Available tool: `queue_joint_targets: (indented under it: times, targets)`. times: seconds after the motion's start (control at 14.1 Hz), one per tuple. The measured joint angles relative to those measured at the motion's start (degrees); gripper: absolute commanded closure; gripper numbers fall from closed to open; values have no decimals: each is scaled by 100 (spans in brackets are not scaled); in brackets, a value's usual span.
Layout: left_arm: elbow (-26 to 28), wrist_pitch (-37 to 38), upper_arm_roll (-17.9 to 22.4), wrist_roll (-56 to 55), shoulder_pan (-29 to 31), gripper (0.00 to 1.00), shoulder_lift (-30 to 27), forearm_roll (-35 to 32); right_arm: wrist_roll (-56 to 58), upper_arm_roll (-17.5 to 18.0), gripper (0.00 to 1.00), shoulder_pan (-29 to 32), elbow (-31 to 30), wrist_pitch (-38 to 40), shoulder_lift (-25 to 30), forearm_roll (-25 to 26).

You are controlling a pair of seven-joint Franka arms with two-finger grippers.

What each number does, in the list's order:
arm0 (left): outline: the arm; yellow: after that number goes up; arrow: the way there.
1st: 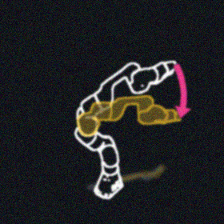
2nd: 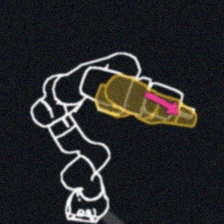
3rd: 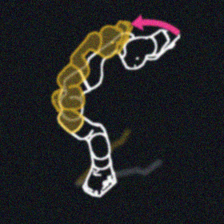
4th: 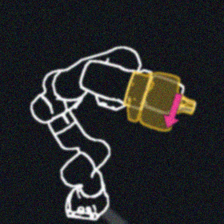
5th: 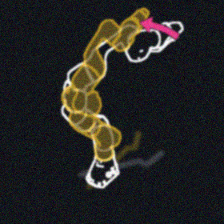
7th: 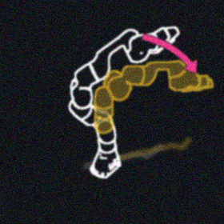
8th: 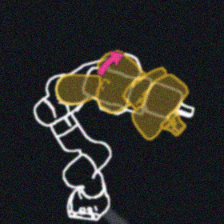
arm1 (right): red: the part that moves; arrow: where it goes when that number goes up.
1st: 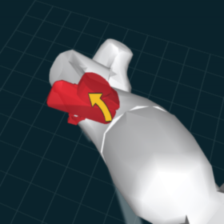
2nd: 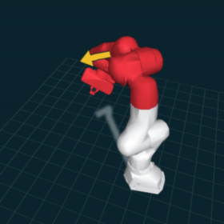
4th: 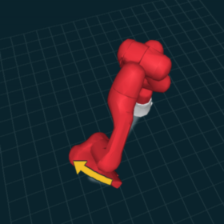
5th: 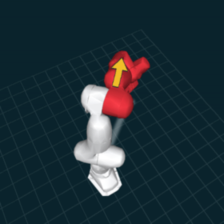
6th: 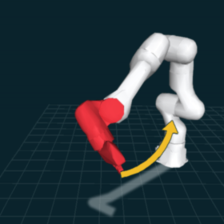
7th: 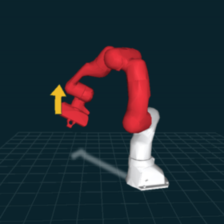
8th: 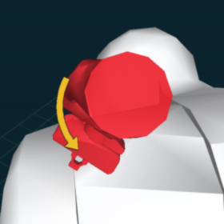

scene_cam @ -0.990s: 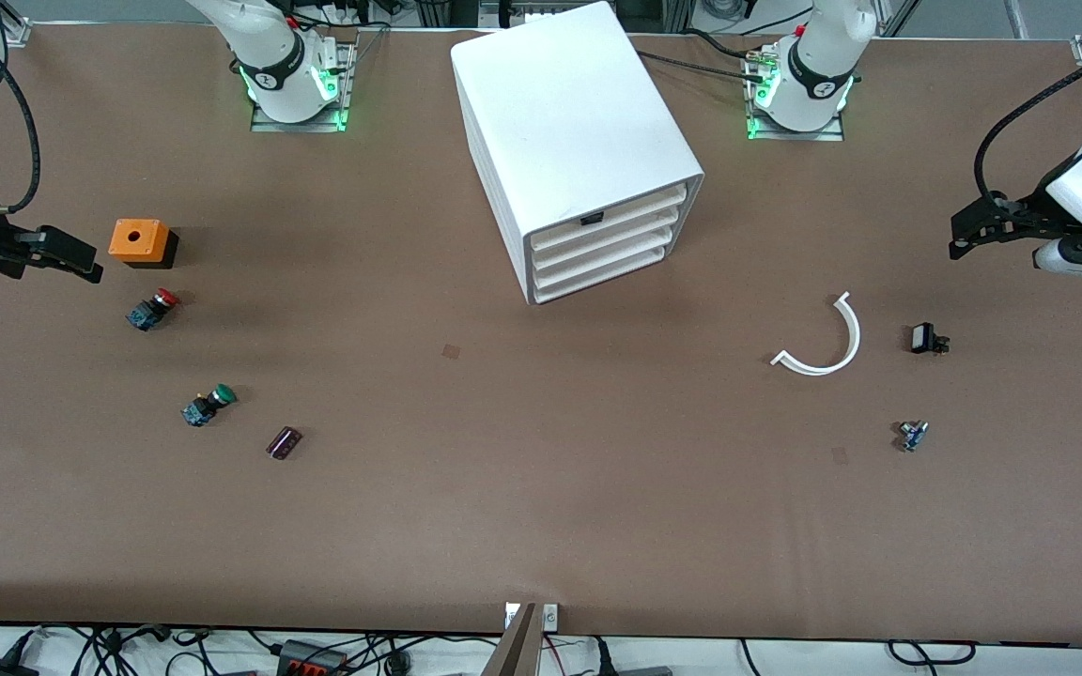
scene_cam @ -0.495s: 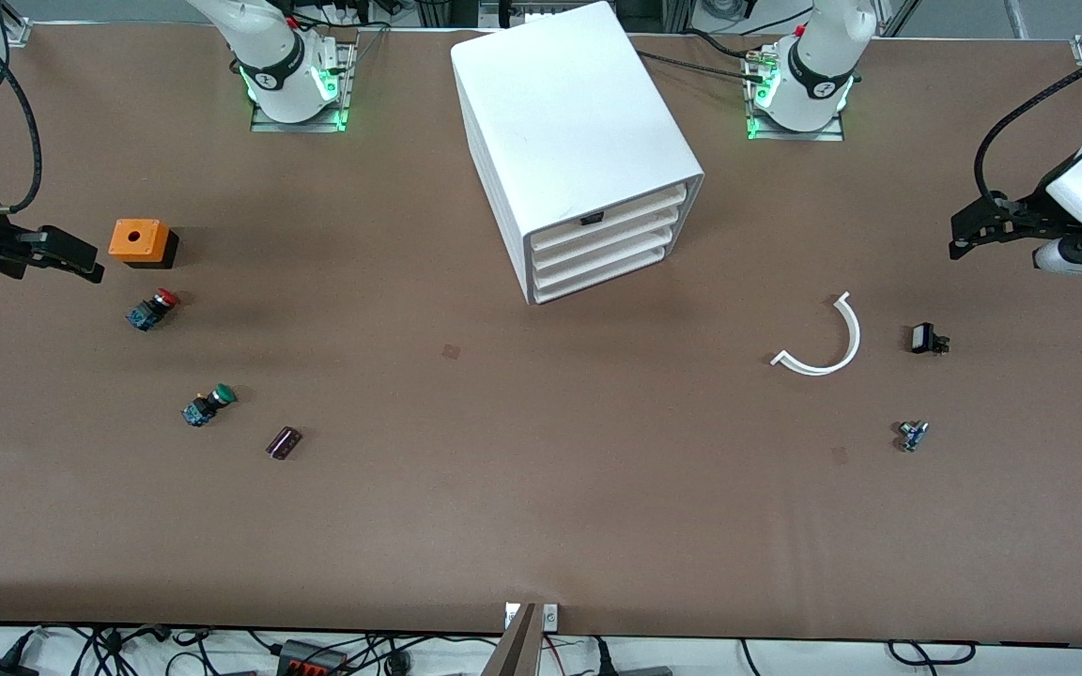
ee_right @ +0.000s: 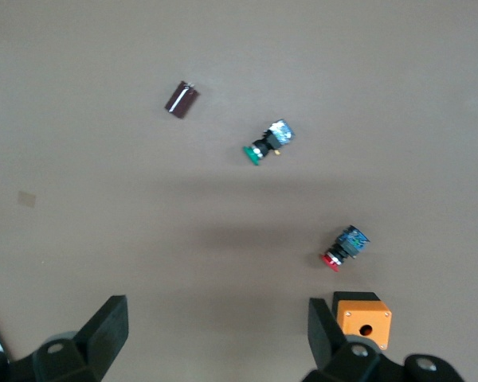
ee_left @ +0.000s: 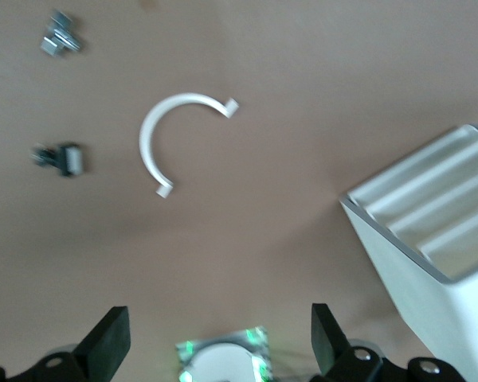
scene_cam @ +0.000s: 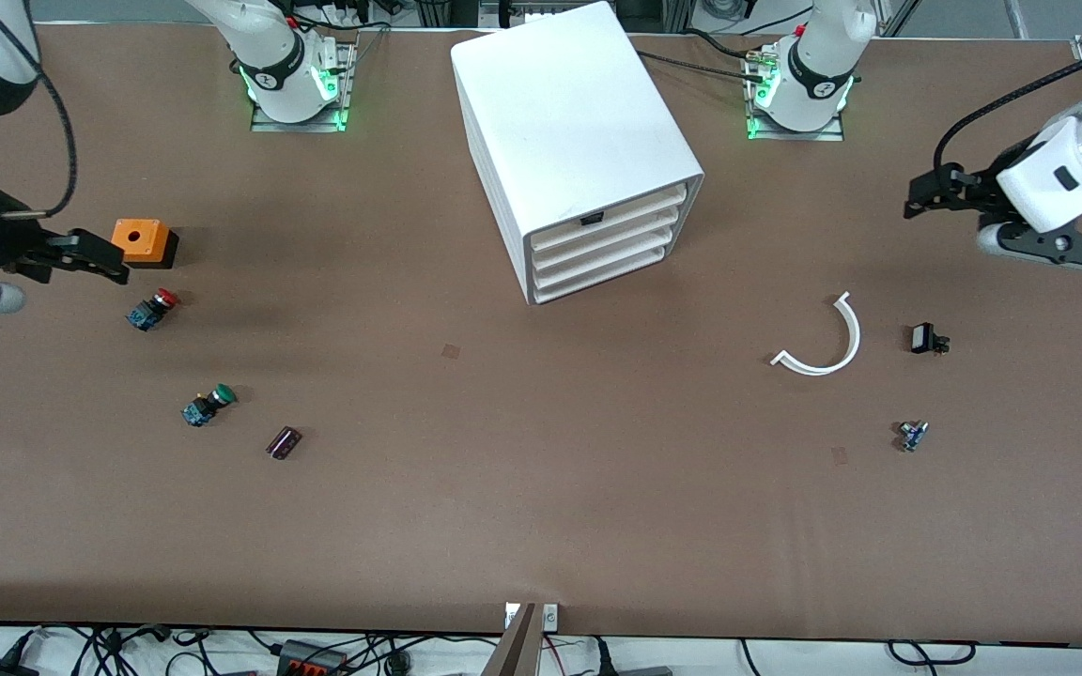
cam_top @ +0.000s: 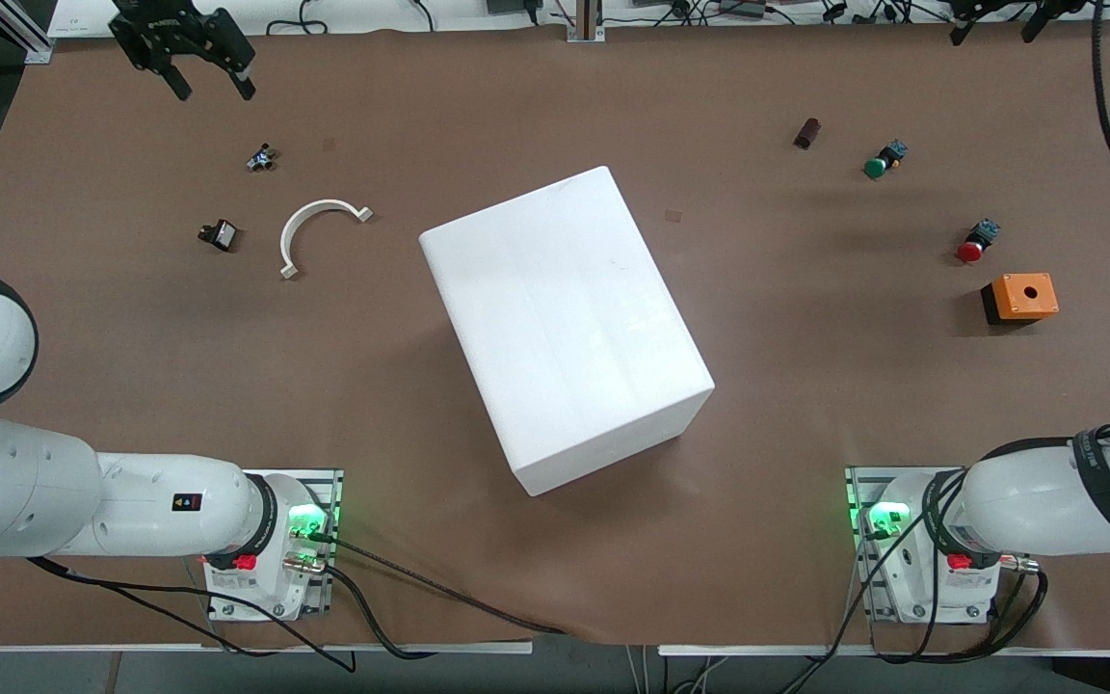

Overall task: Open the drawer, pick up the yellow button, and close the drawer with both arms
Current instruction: 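Reach the left gripper to the drawer front while the right gripper approaches the cabinet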

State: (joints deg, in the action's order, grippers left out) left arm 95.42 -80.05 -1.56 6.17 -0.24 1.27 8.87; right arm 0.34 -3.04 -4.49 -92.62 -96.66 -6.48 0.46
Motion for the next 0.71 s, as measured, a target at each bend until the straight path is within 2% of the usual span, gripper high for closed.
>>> queue_joint_targets:
  times: [0.14, 0.49, 0.71]
  targets:
    - [-48, 424, 9, 8, 15, 0, 257, 660, -14, 9, 0, -254, 1, -62, -58, -19]
    - [-75, 509, -30, 304, -100, 0, 1288, 2850, -25, 20, 0, -674, 0, -297, -262, -522]
    - [-79, 228, -112, 1110, -314, 0, 1959, 3492, -25, 25, 0, -951, 1, -410, -397, -578]
